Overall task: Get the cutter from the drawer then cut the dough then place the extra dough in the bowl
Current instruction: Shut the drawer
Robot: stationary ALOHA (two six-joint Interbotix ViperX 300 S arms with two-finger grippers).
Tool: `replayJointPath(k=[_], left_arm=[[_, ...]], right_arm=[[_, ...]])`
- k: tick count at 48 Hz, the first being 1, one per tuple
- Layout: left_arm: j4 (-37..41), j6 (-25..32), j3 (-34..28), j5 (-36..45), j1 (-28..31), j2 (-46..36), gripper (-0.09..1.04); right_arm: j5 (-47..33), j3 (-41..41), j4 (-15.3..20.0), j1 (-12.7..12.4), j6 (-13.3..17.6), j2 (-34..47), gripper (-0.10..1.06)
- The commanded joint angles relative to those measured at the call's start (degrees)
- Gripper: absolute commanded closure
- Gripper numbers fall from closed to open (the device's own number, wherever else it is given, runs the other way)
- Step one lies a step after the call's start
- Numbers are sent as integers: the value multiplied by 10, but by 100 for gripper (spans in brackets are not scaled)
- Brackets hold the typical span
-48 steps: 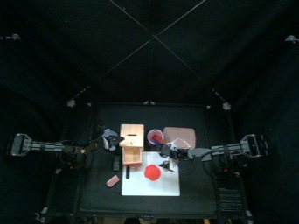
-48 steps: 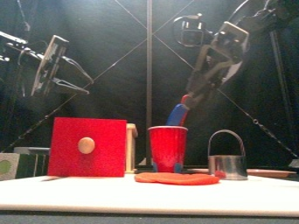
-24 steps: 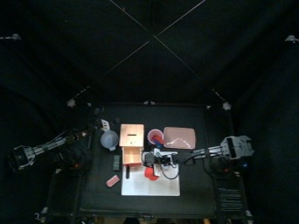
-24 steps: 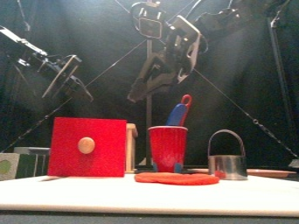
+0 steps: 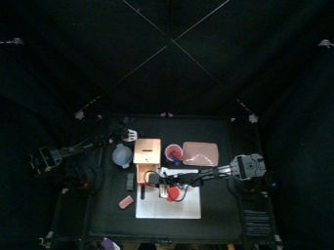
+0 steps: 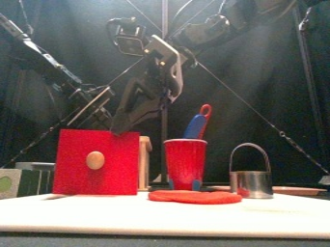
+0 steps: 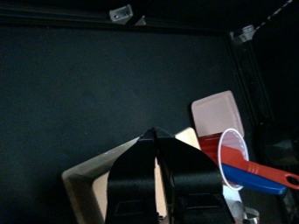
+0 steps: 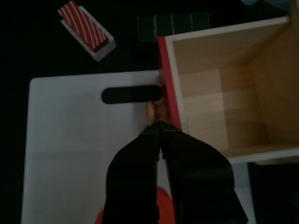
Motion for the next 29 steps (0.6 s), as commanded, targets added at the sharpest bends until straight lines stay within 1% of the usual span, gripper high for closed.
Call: replayJointPath(k=[1, 14, 29], left_arm=[[3, 2, -33, 19, 5, 25, 63], [14, 1, -43, 41, 7, 45, 63], [16, 1, -34, 49, 7, 46, 63]], right_arm=[[25, -42, -3, 4, 2, 4, 62], [50, -87, -11, 12, 2, 30, 62], [83, -114, -22, 10, 3, 54, 62]])
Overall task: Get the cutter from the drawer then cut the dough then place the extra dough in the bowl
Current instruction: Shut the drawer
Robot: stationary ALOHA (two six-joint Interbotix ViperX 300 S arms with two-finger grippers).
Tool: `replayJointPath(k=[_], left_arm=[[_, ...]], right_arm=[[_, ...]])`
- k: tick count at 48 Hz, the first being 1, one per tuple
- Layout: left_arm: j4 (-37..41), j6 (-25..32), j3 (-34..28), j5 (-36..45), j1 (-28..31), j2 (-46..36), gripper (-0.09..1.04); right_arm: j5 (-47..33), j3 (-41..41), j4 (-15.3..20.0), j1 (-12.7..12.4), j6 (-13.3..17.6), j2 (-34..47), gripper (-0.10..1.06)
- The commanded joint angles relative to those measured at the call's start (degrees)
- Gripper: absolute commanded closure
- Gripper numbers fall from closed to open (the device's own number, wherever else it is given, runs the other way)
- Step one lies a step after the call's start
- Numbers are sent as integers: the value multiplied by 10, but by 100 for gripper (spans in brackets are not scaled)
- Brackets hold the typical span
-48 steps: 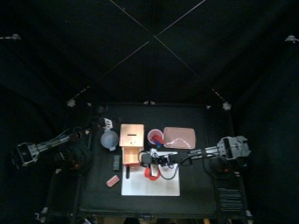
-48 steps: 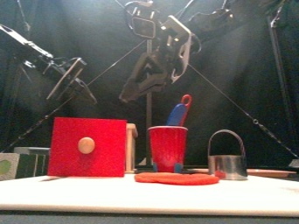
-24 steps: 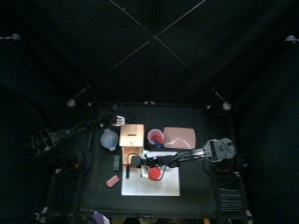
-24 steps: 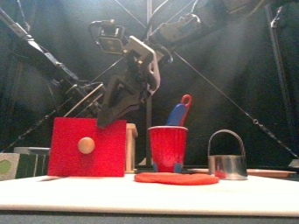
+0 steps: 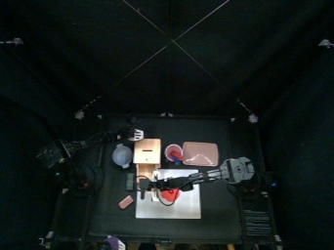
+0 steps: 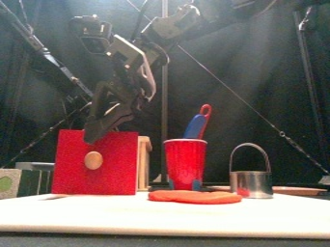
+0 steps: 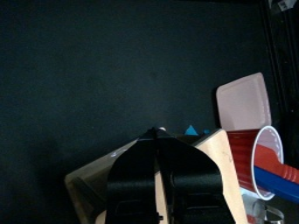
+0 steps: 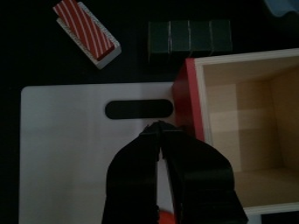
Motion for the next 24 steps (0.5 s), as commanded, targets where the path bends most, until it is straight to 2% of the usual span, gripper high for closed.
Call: replayJointPath(k=[1, 16, 24], left_arm=[[3, 0, -5, -2, 2, -3, 63], [3, 0, -3, -1, 2, -3, 63], [3, 0, -2, -2, 2, -2, 63]], right_arm=[[9, -22, -5, -3, 1, -8, 62], [29, -44, -25, -20, 2, -3, 62], [64, -61, -49, -31, 2, 5, 62]])
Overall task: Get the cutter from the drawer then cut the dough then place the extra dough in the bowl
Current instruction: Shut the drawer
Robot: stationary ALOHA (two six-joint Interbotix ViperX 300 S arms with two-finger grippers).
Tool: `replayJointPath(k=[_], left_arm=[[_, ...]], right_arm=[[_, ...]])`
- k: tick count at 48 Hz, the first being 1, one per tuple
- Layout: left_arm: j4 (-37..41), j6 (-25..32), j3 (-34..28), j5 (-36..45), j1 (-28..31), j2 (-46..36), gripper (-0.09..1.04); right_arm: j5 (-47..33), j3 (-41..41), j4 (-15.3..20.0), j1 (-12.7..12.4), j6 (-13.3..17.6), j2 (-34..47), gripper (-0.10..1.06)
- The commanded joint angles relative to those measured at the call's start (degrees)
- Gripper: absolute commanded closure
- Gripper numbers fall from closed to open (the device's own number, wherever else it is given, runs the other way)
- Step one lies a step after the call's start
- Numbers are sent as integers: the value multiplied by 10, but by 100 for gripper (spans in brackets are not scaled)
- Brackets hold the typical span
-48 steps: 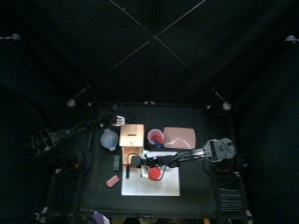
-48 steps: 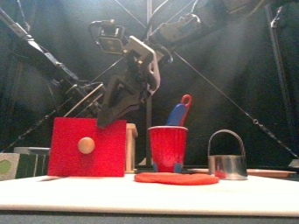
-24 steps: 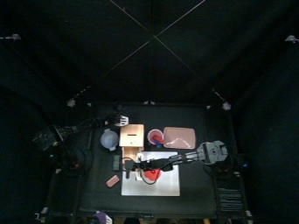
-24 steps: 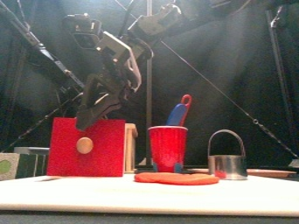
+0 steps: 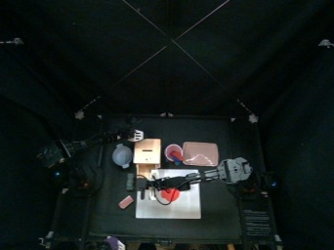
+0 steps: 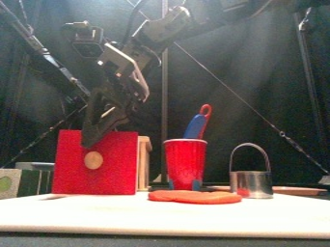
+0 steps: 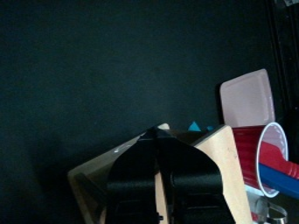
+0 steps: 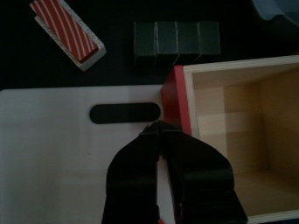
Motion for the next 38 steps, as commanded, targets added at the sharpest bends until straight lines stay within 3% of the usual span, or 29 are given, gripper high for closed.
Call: replayJointPath(k=[1, 9, 38], left_arm=[[2, 1, -5, -2, 2, -2, 63], [1, 1, -4, -2, 2, 1, 63], [0, 0, -2, -3, 0, 1, 63]], right_arm=[[20, -25, -17, -14, 2, -7, 62], [44, -45, -40, -25, 2, -1, 62], [40, -55, -53, -74, 2, 8, 62]])
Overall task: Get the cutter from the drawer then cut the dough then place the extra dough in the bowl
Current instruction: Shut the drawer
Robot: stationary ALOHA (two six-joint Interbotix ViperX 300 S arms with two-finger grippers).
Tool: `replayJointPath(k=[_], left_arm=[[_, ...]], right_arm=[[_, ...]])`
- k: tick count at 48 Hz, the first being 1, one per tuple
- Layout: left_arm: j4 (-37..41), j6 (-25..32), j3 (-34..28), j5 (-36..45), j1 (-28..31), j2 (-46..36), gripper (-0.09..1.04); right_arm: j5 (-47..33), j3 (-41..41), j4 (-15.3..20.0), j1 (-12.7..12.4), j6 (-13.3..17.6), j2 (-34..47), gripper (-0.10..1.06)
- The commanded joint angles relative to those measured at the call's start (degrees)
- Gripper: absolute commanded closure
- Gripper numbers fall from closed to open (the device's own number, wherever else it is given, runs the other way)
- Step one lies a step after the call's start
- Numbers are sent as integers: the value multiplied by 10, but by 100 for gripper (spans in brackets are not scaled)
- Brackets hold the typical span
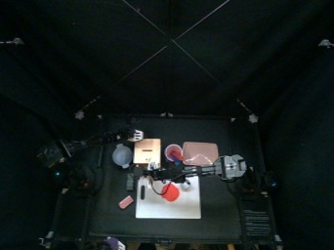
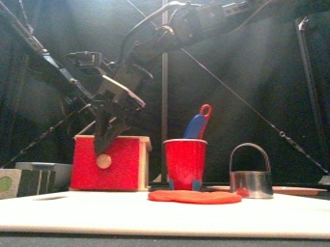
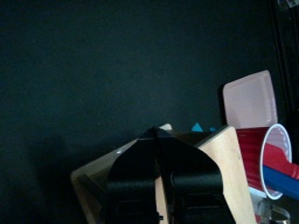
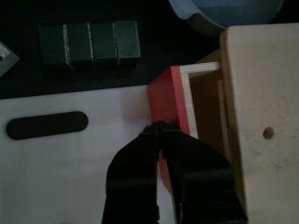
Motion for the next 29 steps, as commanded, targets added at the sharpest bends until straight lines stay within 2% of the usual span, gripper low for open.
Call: replayJointPath(k=[1, 13, 22, 29], left_arm=[[0, 0, -5, -2, -1, -2, 63], [0, 0, -6, -1, -2, -2, 63], [0, 0, -6, -2, 0, -2, 63], [2, 2, -6, -8, 1, -10, 63]], right_arm=[[-3, -14, -7, -18, 1, -13, 62], [-8, -13, -4, -35, 0, -12, 62], [-25, -14, -3, -34, 0, -12, 62], [-35, -13, 18, -26, -1, -22, 62]])
